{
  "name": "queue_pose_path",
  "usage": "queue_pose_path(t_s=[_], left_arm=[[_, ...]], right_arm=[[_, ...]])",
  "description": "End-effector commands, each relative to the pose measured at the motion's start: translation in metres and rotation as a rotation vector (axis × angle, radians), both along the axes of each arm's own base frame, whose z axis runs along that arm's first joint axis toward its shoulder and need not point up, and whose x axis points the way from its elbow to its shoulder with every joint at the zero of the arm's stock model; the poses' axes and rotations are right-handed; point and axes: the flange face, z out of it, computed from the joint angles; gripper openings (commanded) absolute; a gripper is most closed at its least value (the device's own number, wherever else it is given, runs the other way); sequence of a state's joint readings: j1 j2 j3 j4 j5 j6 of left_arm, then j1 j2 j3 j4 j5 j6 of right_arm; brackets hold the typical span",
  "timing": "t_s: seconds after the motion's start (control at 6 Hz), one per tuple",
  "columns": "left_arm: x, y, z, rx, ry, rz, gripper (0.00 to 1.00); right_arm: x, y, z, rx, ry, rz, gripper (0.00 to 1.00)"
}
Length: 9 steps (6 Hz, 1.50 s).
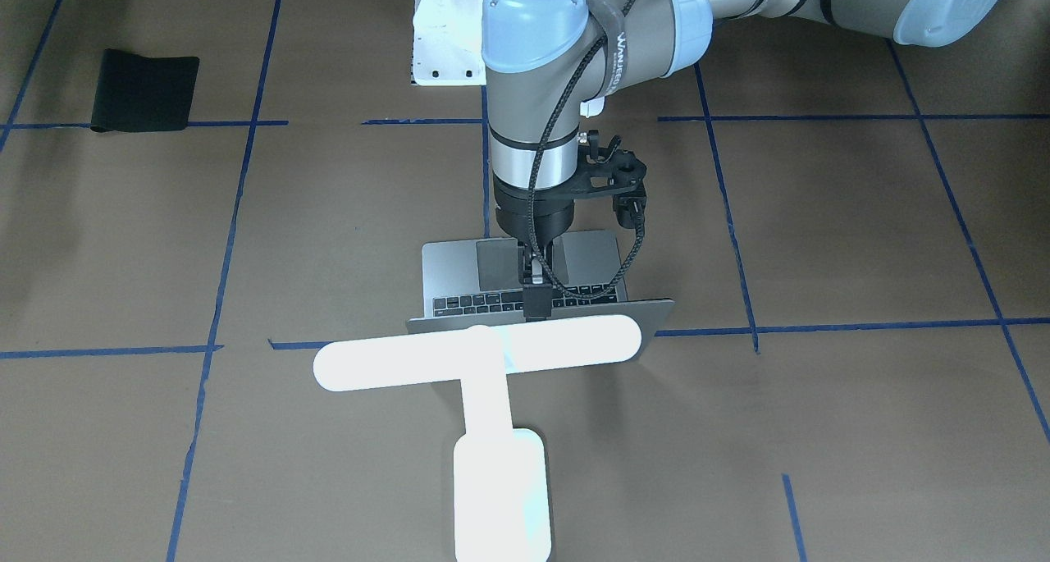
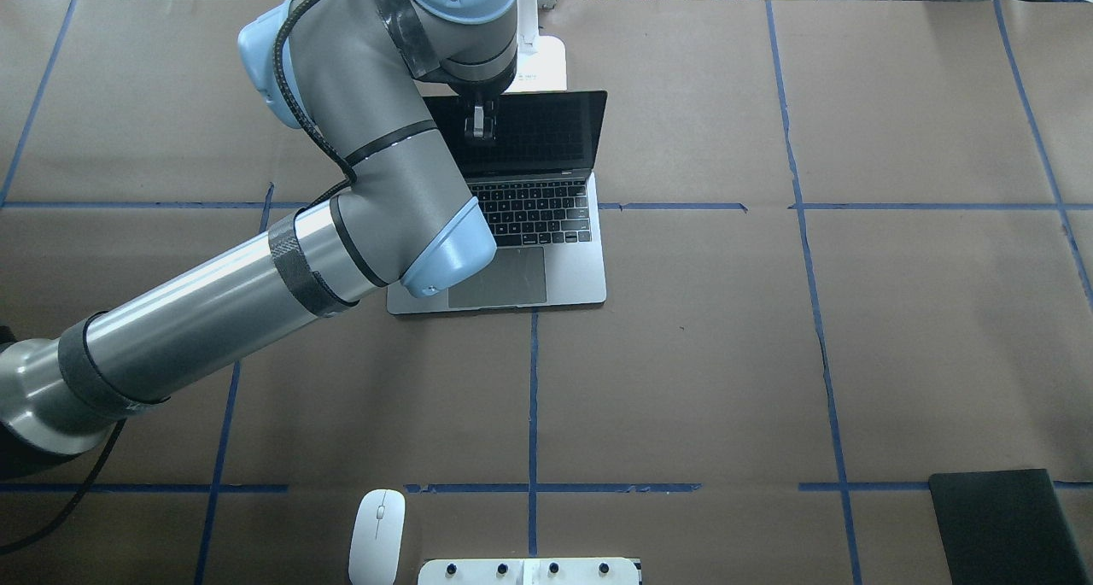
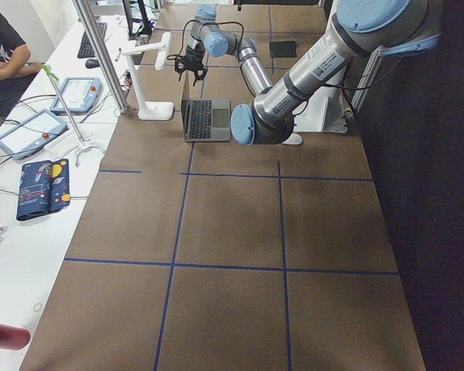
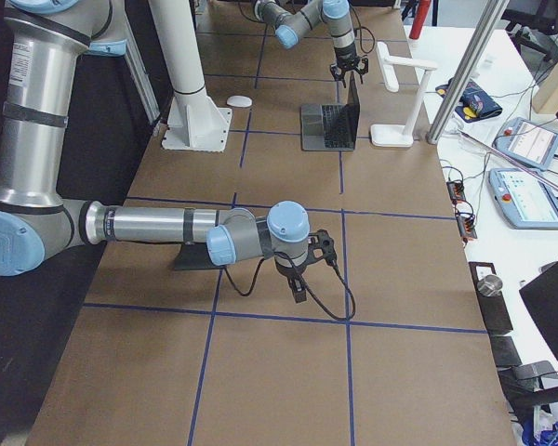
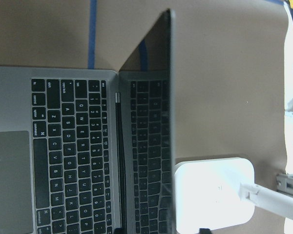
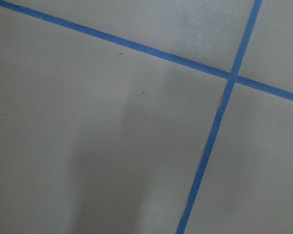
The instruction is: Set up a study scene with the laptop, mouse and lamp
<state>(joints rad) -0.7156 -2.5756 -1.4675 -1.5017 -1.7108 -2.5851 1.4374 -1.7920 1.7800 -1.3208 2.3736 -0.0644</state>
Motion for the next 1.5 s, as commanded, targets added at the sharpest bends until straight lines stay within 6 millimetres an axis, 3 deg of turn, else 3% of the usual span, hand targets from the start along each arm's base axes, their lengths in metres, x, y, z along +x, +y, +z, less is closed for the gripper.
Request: queue_pose_path(t_s=[0.0,0.17,0.33,0.5,0.67,1.0,1.17,1.33], left_arm=[[-0.025,0.006,-0.017,0.088,0.0,0.05,1.0],[-0.053,0.027,-0.011,0.131,-0.009,0.08,1.0],[-0.087,0.062,0.012,0.193,0.006,0.146,1.0],[-0.119,0.094,0.023,0.241,0.038,0.183,1.0],[-0.126,0.101,0.019,0.255,0.05,0.183,1.0],[-0.128,0.101,0.019,0.257,0.051,0.18,1.0],[-0.129,0.101,0.019,0.257,0.051,0.18,1.0],[-0.129,0.101,0.023,0.252,0.047,0.181,1.0]], right_arm=[[-0.002,0.001,-0.005,-0.002,-0.027,-0.002,1.0],[-0.006,0.005,-0.014,-0.07,-0.094,0.038,1.0],[-0.018,0.015,-0.042,-0.148,-0.118,0.101,1.0],[-0.03,0.038,-0.052,-0.254,-0.124,0.16,1.0],[-0.04,0.082,-0.036,-0.253,-0.147,0.178,1.0],[-0.069,0.136,-0.025,-0.353,-0.174,0.167,0.97],[-0.069,0.146,-0.025,-0.31,-0.186,0.148,0.98],[-0.074,0.156,-0.004,-0.328,-0.172,0.118,0.99]])
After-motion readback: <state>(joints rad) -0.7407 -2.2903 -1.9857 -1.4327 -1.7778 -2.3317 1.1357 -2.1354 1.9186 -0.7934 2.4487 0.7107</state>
